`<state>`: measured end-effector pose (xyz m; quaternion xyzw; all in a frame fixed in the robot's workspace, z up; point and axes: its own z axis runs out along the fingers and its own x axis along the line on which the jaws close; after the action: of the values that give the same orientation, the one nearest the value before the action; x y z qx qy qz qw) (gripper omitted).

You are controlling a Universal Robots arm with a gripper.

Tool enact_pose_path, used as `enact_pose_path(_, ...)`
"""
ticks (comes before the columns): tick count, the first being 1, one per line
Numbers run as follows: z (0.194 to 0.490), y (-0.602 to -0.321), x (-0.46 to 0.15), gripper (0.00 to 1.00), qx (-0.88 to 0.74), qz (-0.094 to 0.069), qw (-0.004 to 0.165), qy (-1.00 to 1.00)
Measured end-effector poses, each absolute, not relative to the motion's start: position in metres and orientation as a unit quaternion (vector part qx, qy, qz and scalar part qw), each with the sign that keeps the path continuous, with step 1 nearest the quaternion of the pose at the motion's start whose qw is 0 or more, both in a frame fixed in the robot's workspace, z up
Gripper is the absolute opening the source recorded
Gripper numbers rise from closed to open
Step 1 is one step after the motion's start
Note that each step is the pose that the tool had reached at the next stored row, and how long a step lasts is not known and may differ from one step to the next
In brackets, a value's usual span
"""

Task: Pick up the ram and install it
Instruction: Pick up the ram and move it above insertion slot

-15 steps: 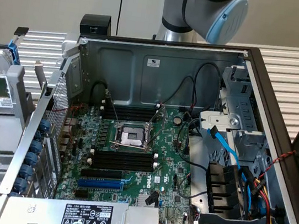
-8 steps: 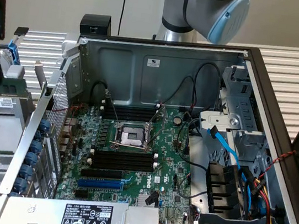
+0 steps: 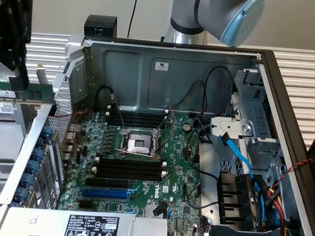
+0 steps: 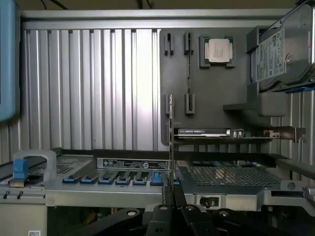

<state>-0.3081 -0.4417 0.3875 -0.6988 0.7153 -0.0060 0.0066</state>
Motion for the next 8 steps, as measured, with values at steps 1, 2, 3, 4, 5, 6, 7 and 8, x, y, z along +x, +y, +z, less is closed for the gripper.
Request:
enact_pose_path(1,0.387,-0.442,-0.303,0.12,-0.699,-0.006,0.007,0.715)
enact_pose_path(2,0.387,-0.442,-0.299,0.12,-0.699,-0.006,0.007,0.715)
enact_pose_path(3,0.387,-0.442,-0.294,0.12,-0.699,-0.006,0.007,0.715)
enact_pose_path(4,0.387,-0.442,-0.290,0.12,-0.699,-0.006,0.007,0.715)
enact_pose_path(5,0.387,-0.442,-0.285,0.12,-0.699,-0.006,0.007,0.715)
enact_pose_path(6,0.387,-0.442,-0.281,0.12,-0.699,-0.006,0.007,0.715)
enact_pose_path(7,0.387,-0.442,-0.276,0.12,-0.699,-0.006,0.007,0.715)
enact_pose_path(8,0.387,-0.442,-0.272,0.12,-0.699,-0.006,0.007,0.715)
